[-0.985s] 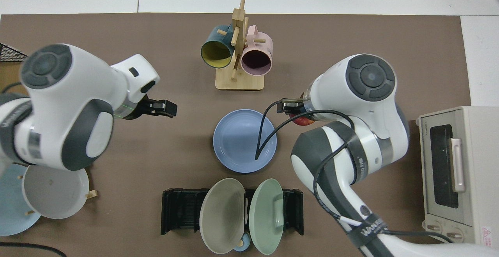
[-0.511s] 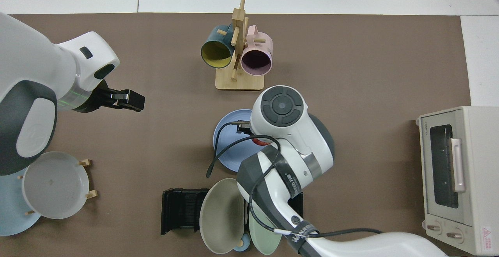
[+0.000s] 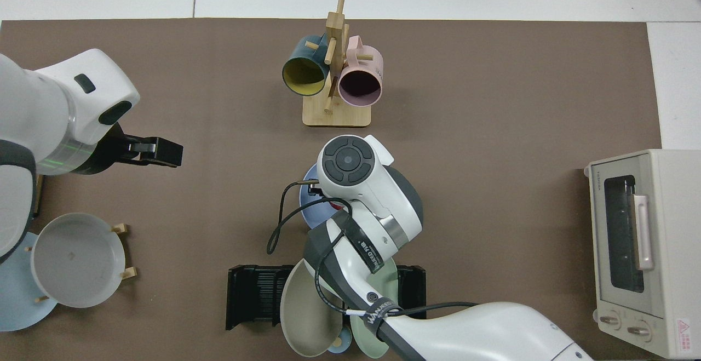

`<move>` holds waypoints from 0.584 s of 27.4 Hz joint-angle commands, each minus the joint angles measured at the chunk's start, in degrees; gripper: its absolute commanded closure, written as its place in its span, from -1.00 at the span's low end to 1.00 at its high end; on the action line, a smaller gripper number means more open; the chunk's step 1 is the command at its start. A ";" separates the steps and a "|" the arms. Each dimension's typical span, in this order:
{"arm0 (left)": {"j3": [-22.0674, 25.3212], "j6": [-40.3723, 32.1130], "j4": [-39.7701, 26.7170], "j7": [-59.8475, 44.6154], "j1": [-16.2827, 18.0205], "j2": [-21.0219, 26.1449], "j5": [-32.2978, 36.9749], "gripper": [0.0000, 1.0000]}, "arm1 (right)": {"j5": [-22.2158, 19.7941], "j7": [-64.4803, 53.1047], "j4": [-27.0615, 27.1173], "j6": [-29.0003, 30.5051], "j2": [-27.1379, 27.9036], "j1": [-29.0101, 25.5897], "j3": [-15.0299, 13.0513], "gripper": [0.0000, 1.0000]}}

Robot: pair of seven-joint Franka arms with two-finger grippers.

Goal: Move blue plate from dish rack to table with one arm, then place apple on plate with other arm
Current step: 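Lower the apple onto the blue plate with the right gripper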

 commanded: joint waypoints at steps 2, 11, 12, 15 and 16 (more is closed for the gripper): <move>-0.11 -2.39 -0.12 0.25 0.65 -2.08 1.01 -1.00 | -0.06 1.51 -0.88 2.57 0.72 -0.26 0.03 -0.49; 4.28 -7.84 0.50 3.49 -0.31 -5.60 0.57 -1.00 | -0.23 1.33 -1.05 1.69 -0.51 -0.70 0.03 -1.00; 6.03 -8.46 0.59 4.37 -1.27 -5.69 0.48 -1.00 | -0.14 0.90 -1.05 1.43 -1.21 -1.05 -0.06 -1.00; 13.04 -8.55 0.59 5.43 -7.68 -5.78 0.31 -1.00 | -0.23 0.63 -0.88 0.20 -3.05 -2.89 -0.15 -1.00; 15.68 -8.38 0.59 5.87 -9.87 -5.78 -0.22 -1.00 | -0.58 0.46 -0.79 -0.41 -4.02 -3.85 -0.15 -1.00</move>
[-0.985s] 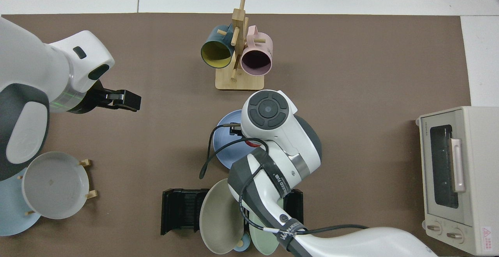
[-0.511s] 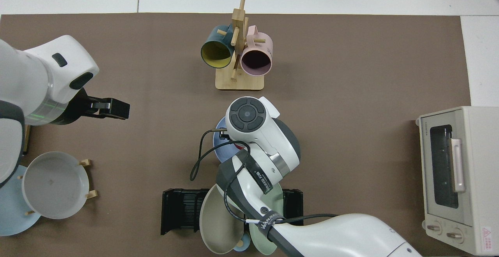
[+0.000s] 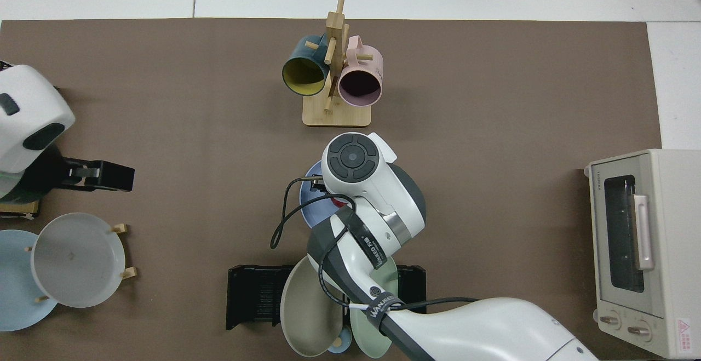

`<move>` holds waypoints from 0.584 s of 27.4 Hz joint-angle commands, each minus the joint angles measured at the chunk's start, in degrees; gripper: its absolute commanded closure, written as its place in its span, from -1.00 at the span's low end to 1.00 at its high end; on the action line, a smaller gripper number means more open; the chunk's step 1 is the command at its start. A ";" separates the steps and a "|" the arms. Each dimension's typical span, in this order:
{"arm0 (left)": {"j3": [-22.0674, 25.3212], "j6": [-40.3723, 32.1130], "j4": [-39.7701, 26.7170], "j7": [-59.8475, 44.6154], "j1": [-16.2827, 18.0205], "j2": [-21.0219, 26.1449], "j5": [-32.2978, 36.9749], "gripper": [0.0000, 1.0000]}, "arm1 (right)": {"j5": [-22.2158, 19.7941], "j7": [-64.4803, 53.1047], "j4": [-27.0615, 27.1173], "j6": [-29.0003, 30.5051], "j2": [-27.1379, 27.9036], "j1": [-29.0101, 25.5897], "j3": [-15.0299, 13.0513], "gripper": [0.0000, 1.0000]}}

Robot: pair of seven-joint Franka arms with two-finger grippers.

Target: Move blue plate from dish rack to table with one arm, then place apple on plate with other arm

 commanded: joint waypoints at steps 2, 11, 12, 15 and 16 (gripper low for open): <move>11.34 -1.33 0.32 2.74 -9.24 -0.38 -2.34 -1.00 | -1.29 -0.92 -0.57 -2.61 -5.36 -4.10 0.37 -1.00; 11.44 0.34 2.24 3.62 -8.54 0.85 -3.14 -0.99 | -1.20 -16.54 -0.57 -3.49 -11.43 -13.05 -0.25 -1.00; 11.35 0.25 3.12 3.62 -8.19 1.29 -3.22 -0.99 | -1.29 -19.35 -0.57 -3.50 -11.87 -13.76 -0.34 -1.00; 11.17 -0.98 6.01 3.62 -7.75 3.83 -3.05 -0.99 | -1.29 -26.31 -0.57 -3.67 -12.92 -17.00 -0.51 -1.00; 11.17 -1.68 6.90 3.62 -7.66 4.36 -2.96 -0.99 | -1.29 -28.33 -0.48 -3.67 -13.36 -18.85 -0.43 -1.00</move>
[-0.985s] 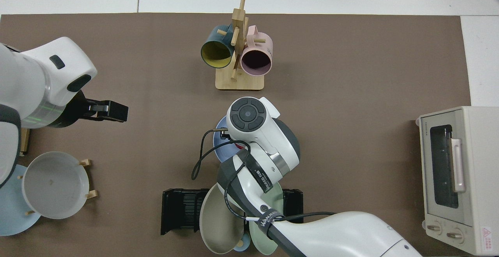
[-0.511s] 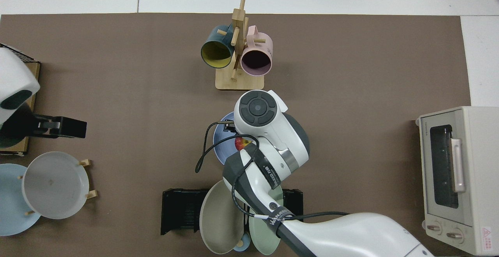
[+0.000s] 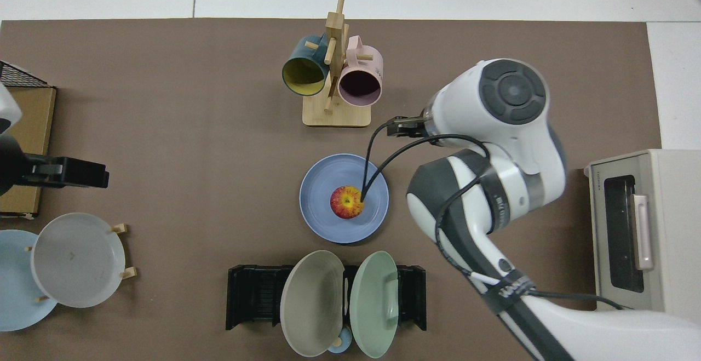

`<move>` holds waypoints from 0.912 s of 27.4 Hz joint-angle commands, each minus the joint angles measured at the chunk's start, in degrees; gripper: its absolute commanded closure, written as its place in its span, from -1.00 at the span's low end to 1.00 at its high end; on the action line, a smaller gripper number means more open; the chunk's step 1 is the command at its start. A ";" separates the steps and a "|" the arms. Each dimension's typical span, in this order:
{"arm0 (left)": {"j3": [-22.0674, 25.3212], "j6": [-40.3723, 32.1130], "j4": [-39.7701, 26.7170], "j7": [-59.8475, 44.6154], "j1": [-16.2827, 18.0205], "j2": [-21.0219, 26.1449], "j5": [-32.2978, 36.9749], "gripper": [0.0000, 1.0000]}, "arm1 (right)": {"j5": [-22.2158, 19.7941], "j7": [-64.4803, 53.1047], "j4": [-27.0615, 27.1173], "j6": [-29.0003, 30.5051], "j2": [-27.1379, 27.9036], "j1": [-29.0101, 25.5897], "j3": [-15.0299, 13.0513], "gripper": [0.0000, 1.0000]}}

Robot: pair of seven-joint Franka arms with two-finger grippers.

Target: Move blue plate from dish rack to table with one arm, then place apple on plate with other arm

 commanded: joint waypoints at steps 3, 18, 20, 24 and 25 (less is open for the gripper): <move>0.29 -2.45 5.53 0.75 -0.21 3.16 -0.26 -0.99 | -0.89 -13.30 -0.79 -0.59 -3.18 -8.89 0.98 -1.00; 0.46 -3.06 2.19 0.93 -0.21 1.66 0.09 -1.00 | -0.63 -29.75 4.39 -14.55 -9.85 -19.52 0.19 -1.00; 0.81 -3.15 2.19 0.93 -0.21 1.49 0.00 -1.00 | 0.51 -29.40 4.39 -16.05 -11.34 -19.88 0.01 -1.00; 1.51 -3.94 2.54 0.75 0.41 1.40 0.09 -1.00 | 1.66 -27.04 1.51 -19.12 -15.99 -21.11 -0.08 -1.00; 1.51 -4.03 2.45 0.75 1.02 1.40 0.09 -1.00 | 1.57 -26.15 -0.25 -18.96 -17.32 -21.11 -0.08 -1.00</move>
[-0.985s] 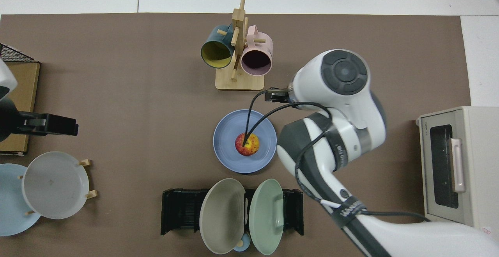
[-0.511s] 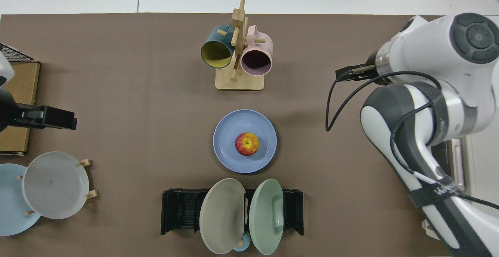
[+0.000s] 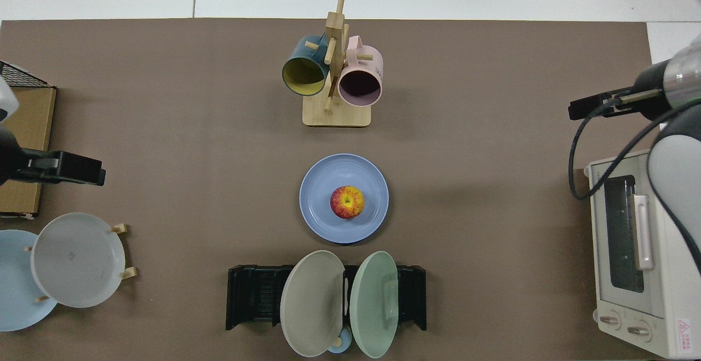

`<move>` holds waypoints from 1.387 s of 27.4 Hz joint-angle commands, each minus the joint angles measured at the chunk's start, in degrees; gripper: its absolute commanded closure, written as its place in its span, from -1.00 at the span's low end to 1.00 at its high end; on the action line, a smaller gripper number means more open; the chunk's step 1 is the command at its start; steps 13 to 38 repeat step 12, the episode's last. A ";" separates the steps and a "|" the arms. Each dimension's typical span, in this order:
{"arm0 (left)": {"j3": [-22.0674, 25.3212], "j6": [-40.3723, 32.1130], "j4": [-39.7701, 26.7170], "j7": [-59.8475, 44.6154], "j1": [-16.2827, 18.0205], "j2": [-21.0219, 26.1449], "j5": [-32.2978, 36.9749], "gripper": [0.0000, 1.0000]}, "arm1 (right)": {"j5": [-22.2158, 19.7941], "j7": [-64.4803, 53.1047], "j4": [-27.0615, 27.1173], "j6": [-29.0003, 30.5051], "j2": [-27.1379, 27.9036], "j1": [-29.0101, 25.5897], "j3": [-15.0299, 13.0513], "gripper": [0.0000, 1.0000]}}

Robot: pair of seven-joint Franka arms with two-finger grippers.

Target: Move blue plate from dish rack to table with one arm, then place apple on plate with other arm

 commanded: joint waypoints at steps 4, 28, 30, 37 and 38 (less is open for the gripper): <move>0.69 -1.56 -0.11 0.26 2.45 -1.24 0.05 -1.00 | 1.42 2.59 -7.09 -1.23 -6.88 -1.49 0.78 -1.00; 0.60 -1.47 -0.11 0.26 3.42 -1.33 0.05 -1.00 | 2.03 6.44 -6.38 -1.49 -6.00 -0.87 1.04 -1.00; 0.60 -1.47 -0.11 0.26 3.42 -1.33 0.05 -1.00 | 2.03 6.44 -6.38 -1.49 -6.00 -0.87 1.04 -1.00; 0.60 -1.47 -0.11 0.26 3.42 -1.33 0.05 -1.00 | 2.03 6.44 -6.38 -1.49 -6.00 -0.87 1.04 -1.00; 0.60 -1.47 -0.11 0.26 3.42 -1.33 0.05 -1.00 | 2.03 6.44 -6.38 -1.49 -6.00 -0.87 1.04 -1.00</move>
